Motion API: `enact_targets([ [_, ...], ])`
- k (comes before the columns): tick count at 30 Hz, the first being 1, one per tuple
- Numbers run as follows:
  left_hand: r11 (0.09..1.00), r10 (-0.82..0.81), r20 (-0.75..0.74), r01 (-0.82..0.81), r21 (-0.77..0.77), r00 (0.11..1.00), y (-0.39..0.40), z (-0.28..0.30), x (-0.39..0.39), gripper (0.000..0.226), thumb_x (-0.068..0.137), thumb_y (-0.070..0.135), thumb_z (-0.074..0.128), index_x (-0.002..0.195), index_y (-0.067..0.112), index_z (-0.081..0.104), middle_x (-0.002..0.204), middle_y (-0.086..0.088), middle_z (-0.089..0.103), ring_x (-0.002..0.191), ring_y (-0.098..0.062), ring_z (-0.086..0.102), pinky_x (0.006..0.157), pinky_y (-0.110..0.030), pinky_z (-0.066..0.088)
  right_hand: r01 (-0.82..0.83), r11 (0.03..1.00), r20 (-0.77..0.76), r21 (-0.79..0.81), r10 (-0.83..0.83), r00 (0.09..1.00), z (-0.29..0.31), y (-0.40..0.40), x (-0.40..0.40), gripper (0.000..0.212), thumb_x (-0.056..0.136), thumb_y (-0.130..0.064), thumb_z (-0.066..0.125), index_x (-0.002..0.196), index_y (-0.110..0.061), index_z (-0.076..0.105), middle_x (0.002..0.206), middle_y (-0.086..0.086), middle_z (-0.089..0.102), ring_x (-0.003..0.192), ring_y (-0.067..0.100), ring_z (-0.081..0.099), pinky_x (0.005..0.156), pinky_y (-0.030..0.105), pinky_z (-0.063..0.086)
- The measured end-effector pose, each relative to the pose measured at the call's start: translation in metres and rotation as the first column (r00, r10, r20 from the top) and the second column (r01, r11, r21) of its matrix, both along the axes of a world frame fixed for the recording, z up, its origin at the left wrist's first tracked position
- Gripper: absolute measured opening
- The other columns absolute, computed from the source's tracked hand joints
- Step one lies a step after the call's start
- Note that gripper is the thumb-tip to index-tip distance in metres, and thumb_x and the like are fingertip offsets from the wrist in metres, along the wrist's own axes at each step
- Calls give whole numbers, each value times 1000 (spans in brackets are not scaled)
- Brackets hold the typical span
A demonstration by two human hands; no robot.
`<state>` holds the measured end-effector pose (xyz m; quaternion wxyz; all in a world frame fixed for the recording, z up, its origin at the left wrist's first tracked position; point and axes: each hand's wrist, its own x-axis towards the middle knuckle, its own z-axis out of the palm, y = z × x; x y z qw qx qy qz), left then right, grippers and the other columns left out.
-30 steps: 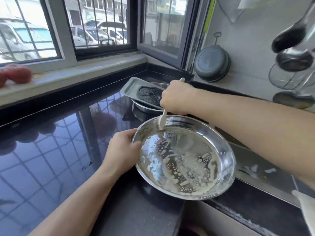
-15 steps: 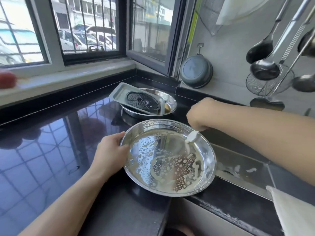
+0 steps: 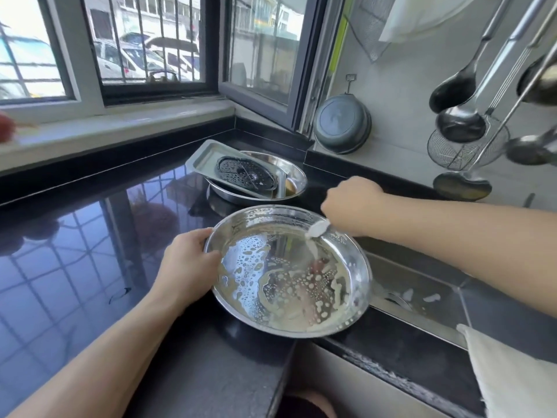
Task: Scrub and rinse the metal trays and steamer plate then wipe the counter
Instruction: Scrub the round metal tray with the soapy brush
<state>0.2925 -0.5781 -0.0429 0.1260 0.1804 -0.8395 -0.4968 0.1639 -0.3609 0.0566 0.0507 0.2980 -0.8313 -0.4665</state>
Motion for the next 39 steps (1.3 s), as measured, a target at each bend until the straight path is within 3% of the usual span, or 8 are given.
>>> enact_targets([
  [5,999,36,11,-36,0,999,2,1,-1,39,80,5,57,95,33,79,77,13,77,78,-13,73,76,-36,61,183,943,182,279,-239,954,7,27,36,15,98,-14,52,103,-18,66,107,2,67,83,25,58,61,26,44],
  [9,1000,31,23,-31,-6,999,4,1,0,40,81,5,55,96,34,79,77,14,76,80,-13,72,78,-35,59,125,809,265,574,-327,907,1,11,38,29,104,-21,55,126,-5,66,104,7,65,76,21,57,52,18,36],
  [14,1000,12,23,-12,-1,1000,3,3,0,42,82,4,55,96,36,78,77,15,77,78,-14,74,80,-38,61,224,963,58,-150,-218,974,14,26,16,31,97,-12,48,119,-19,67,119,5,64,102,32,64,69,38,47],
  [19,1000,22,15,-22,2,1000,4,5,2,42,82,4,56,96,37,79,77,16,76,79,-13,74,81,-38,61,397,884,219,-245,-348,911,14,57,10,30,103,-39,46,102,-15,65,80,0,45,74,25,51,70,35,47],
  [23,1000,26,18,-26,5,999,4,5,2,43,82,3,55,95,36,78,76,15,77,77,-14,74,78,-38,61,506,831,330,-231,-423,844,-5,86,11,42,105,-48,36,74,-19,43,87,3,55,89,30,61,83,40,54],
  [29,1000,7,19,-7,11,1000,4,7,2,46,83,1,53,99,36,78,78,15,77,76,-14,75,79,-40,63,474,796,336,-377,-359,871,-19,70,-15,40,107,-41,30,98,-17,62,88,2,56,76,22,57,62,35,43],
  [33,1000,-5,11,5,12,1000,5,6,2,46,83,-1,52,100,32,78,77,13,77,73,-12,75,75,-38,62,506,711,381,-489,-347,857,-26,44,-31,38,107,-28,31,119,-9,61,111,12,61,85,29,53,67,36,42],
  [39,1000,-4,8,4,-14,1000,2,1,-3,43,84,3,51,95,35,77,72,17,74,71,-6,69,60,-22,51,443,614,313,-653,-314,896,-35,13,-30,18,93,-10,44,79,-13,54,81,5,50,72,25,55,64,35,44],
])
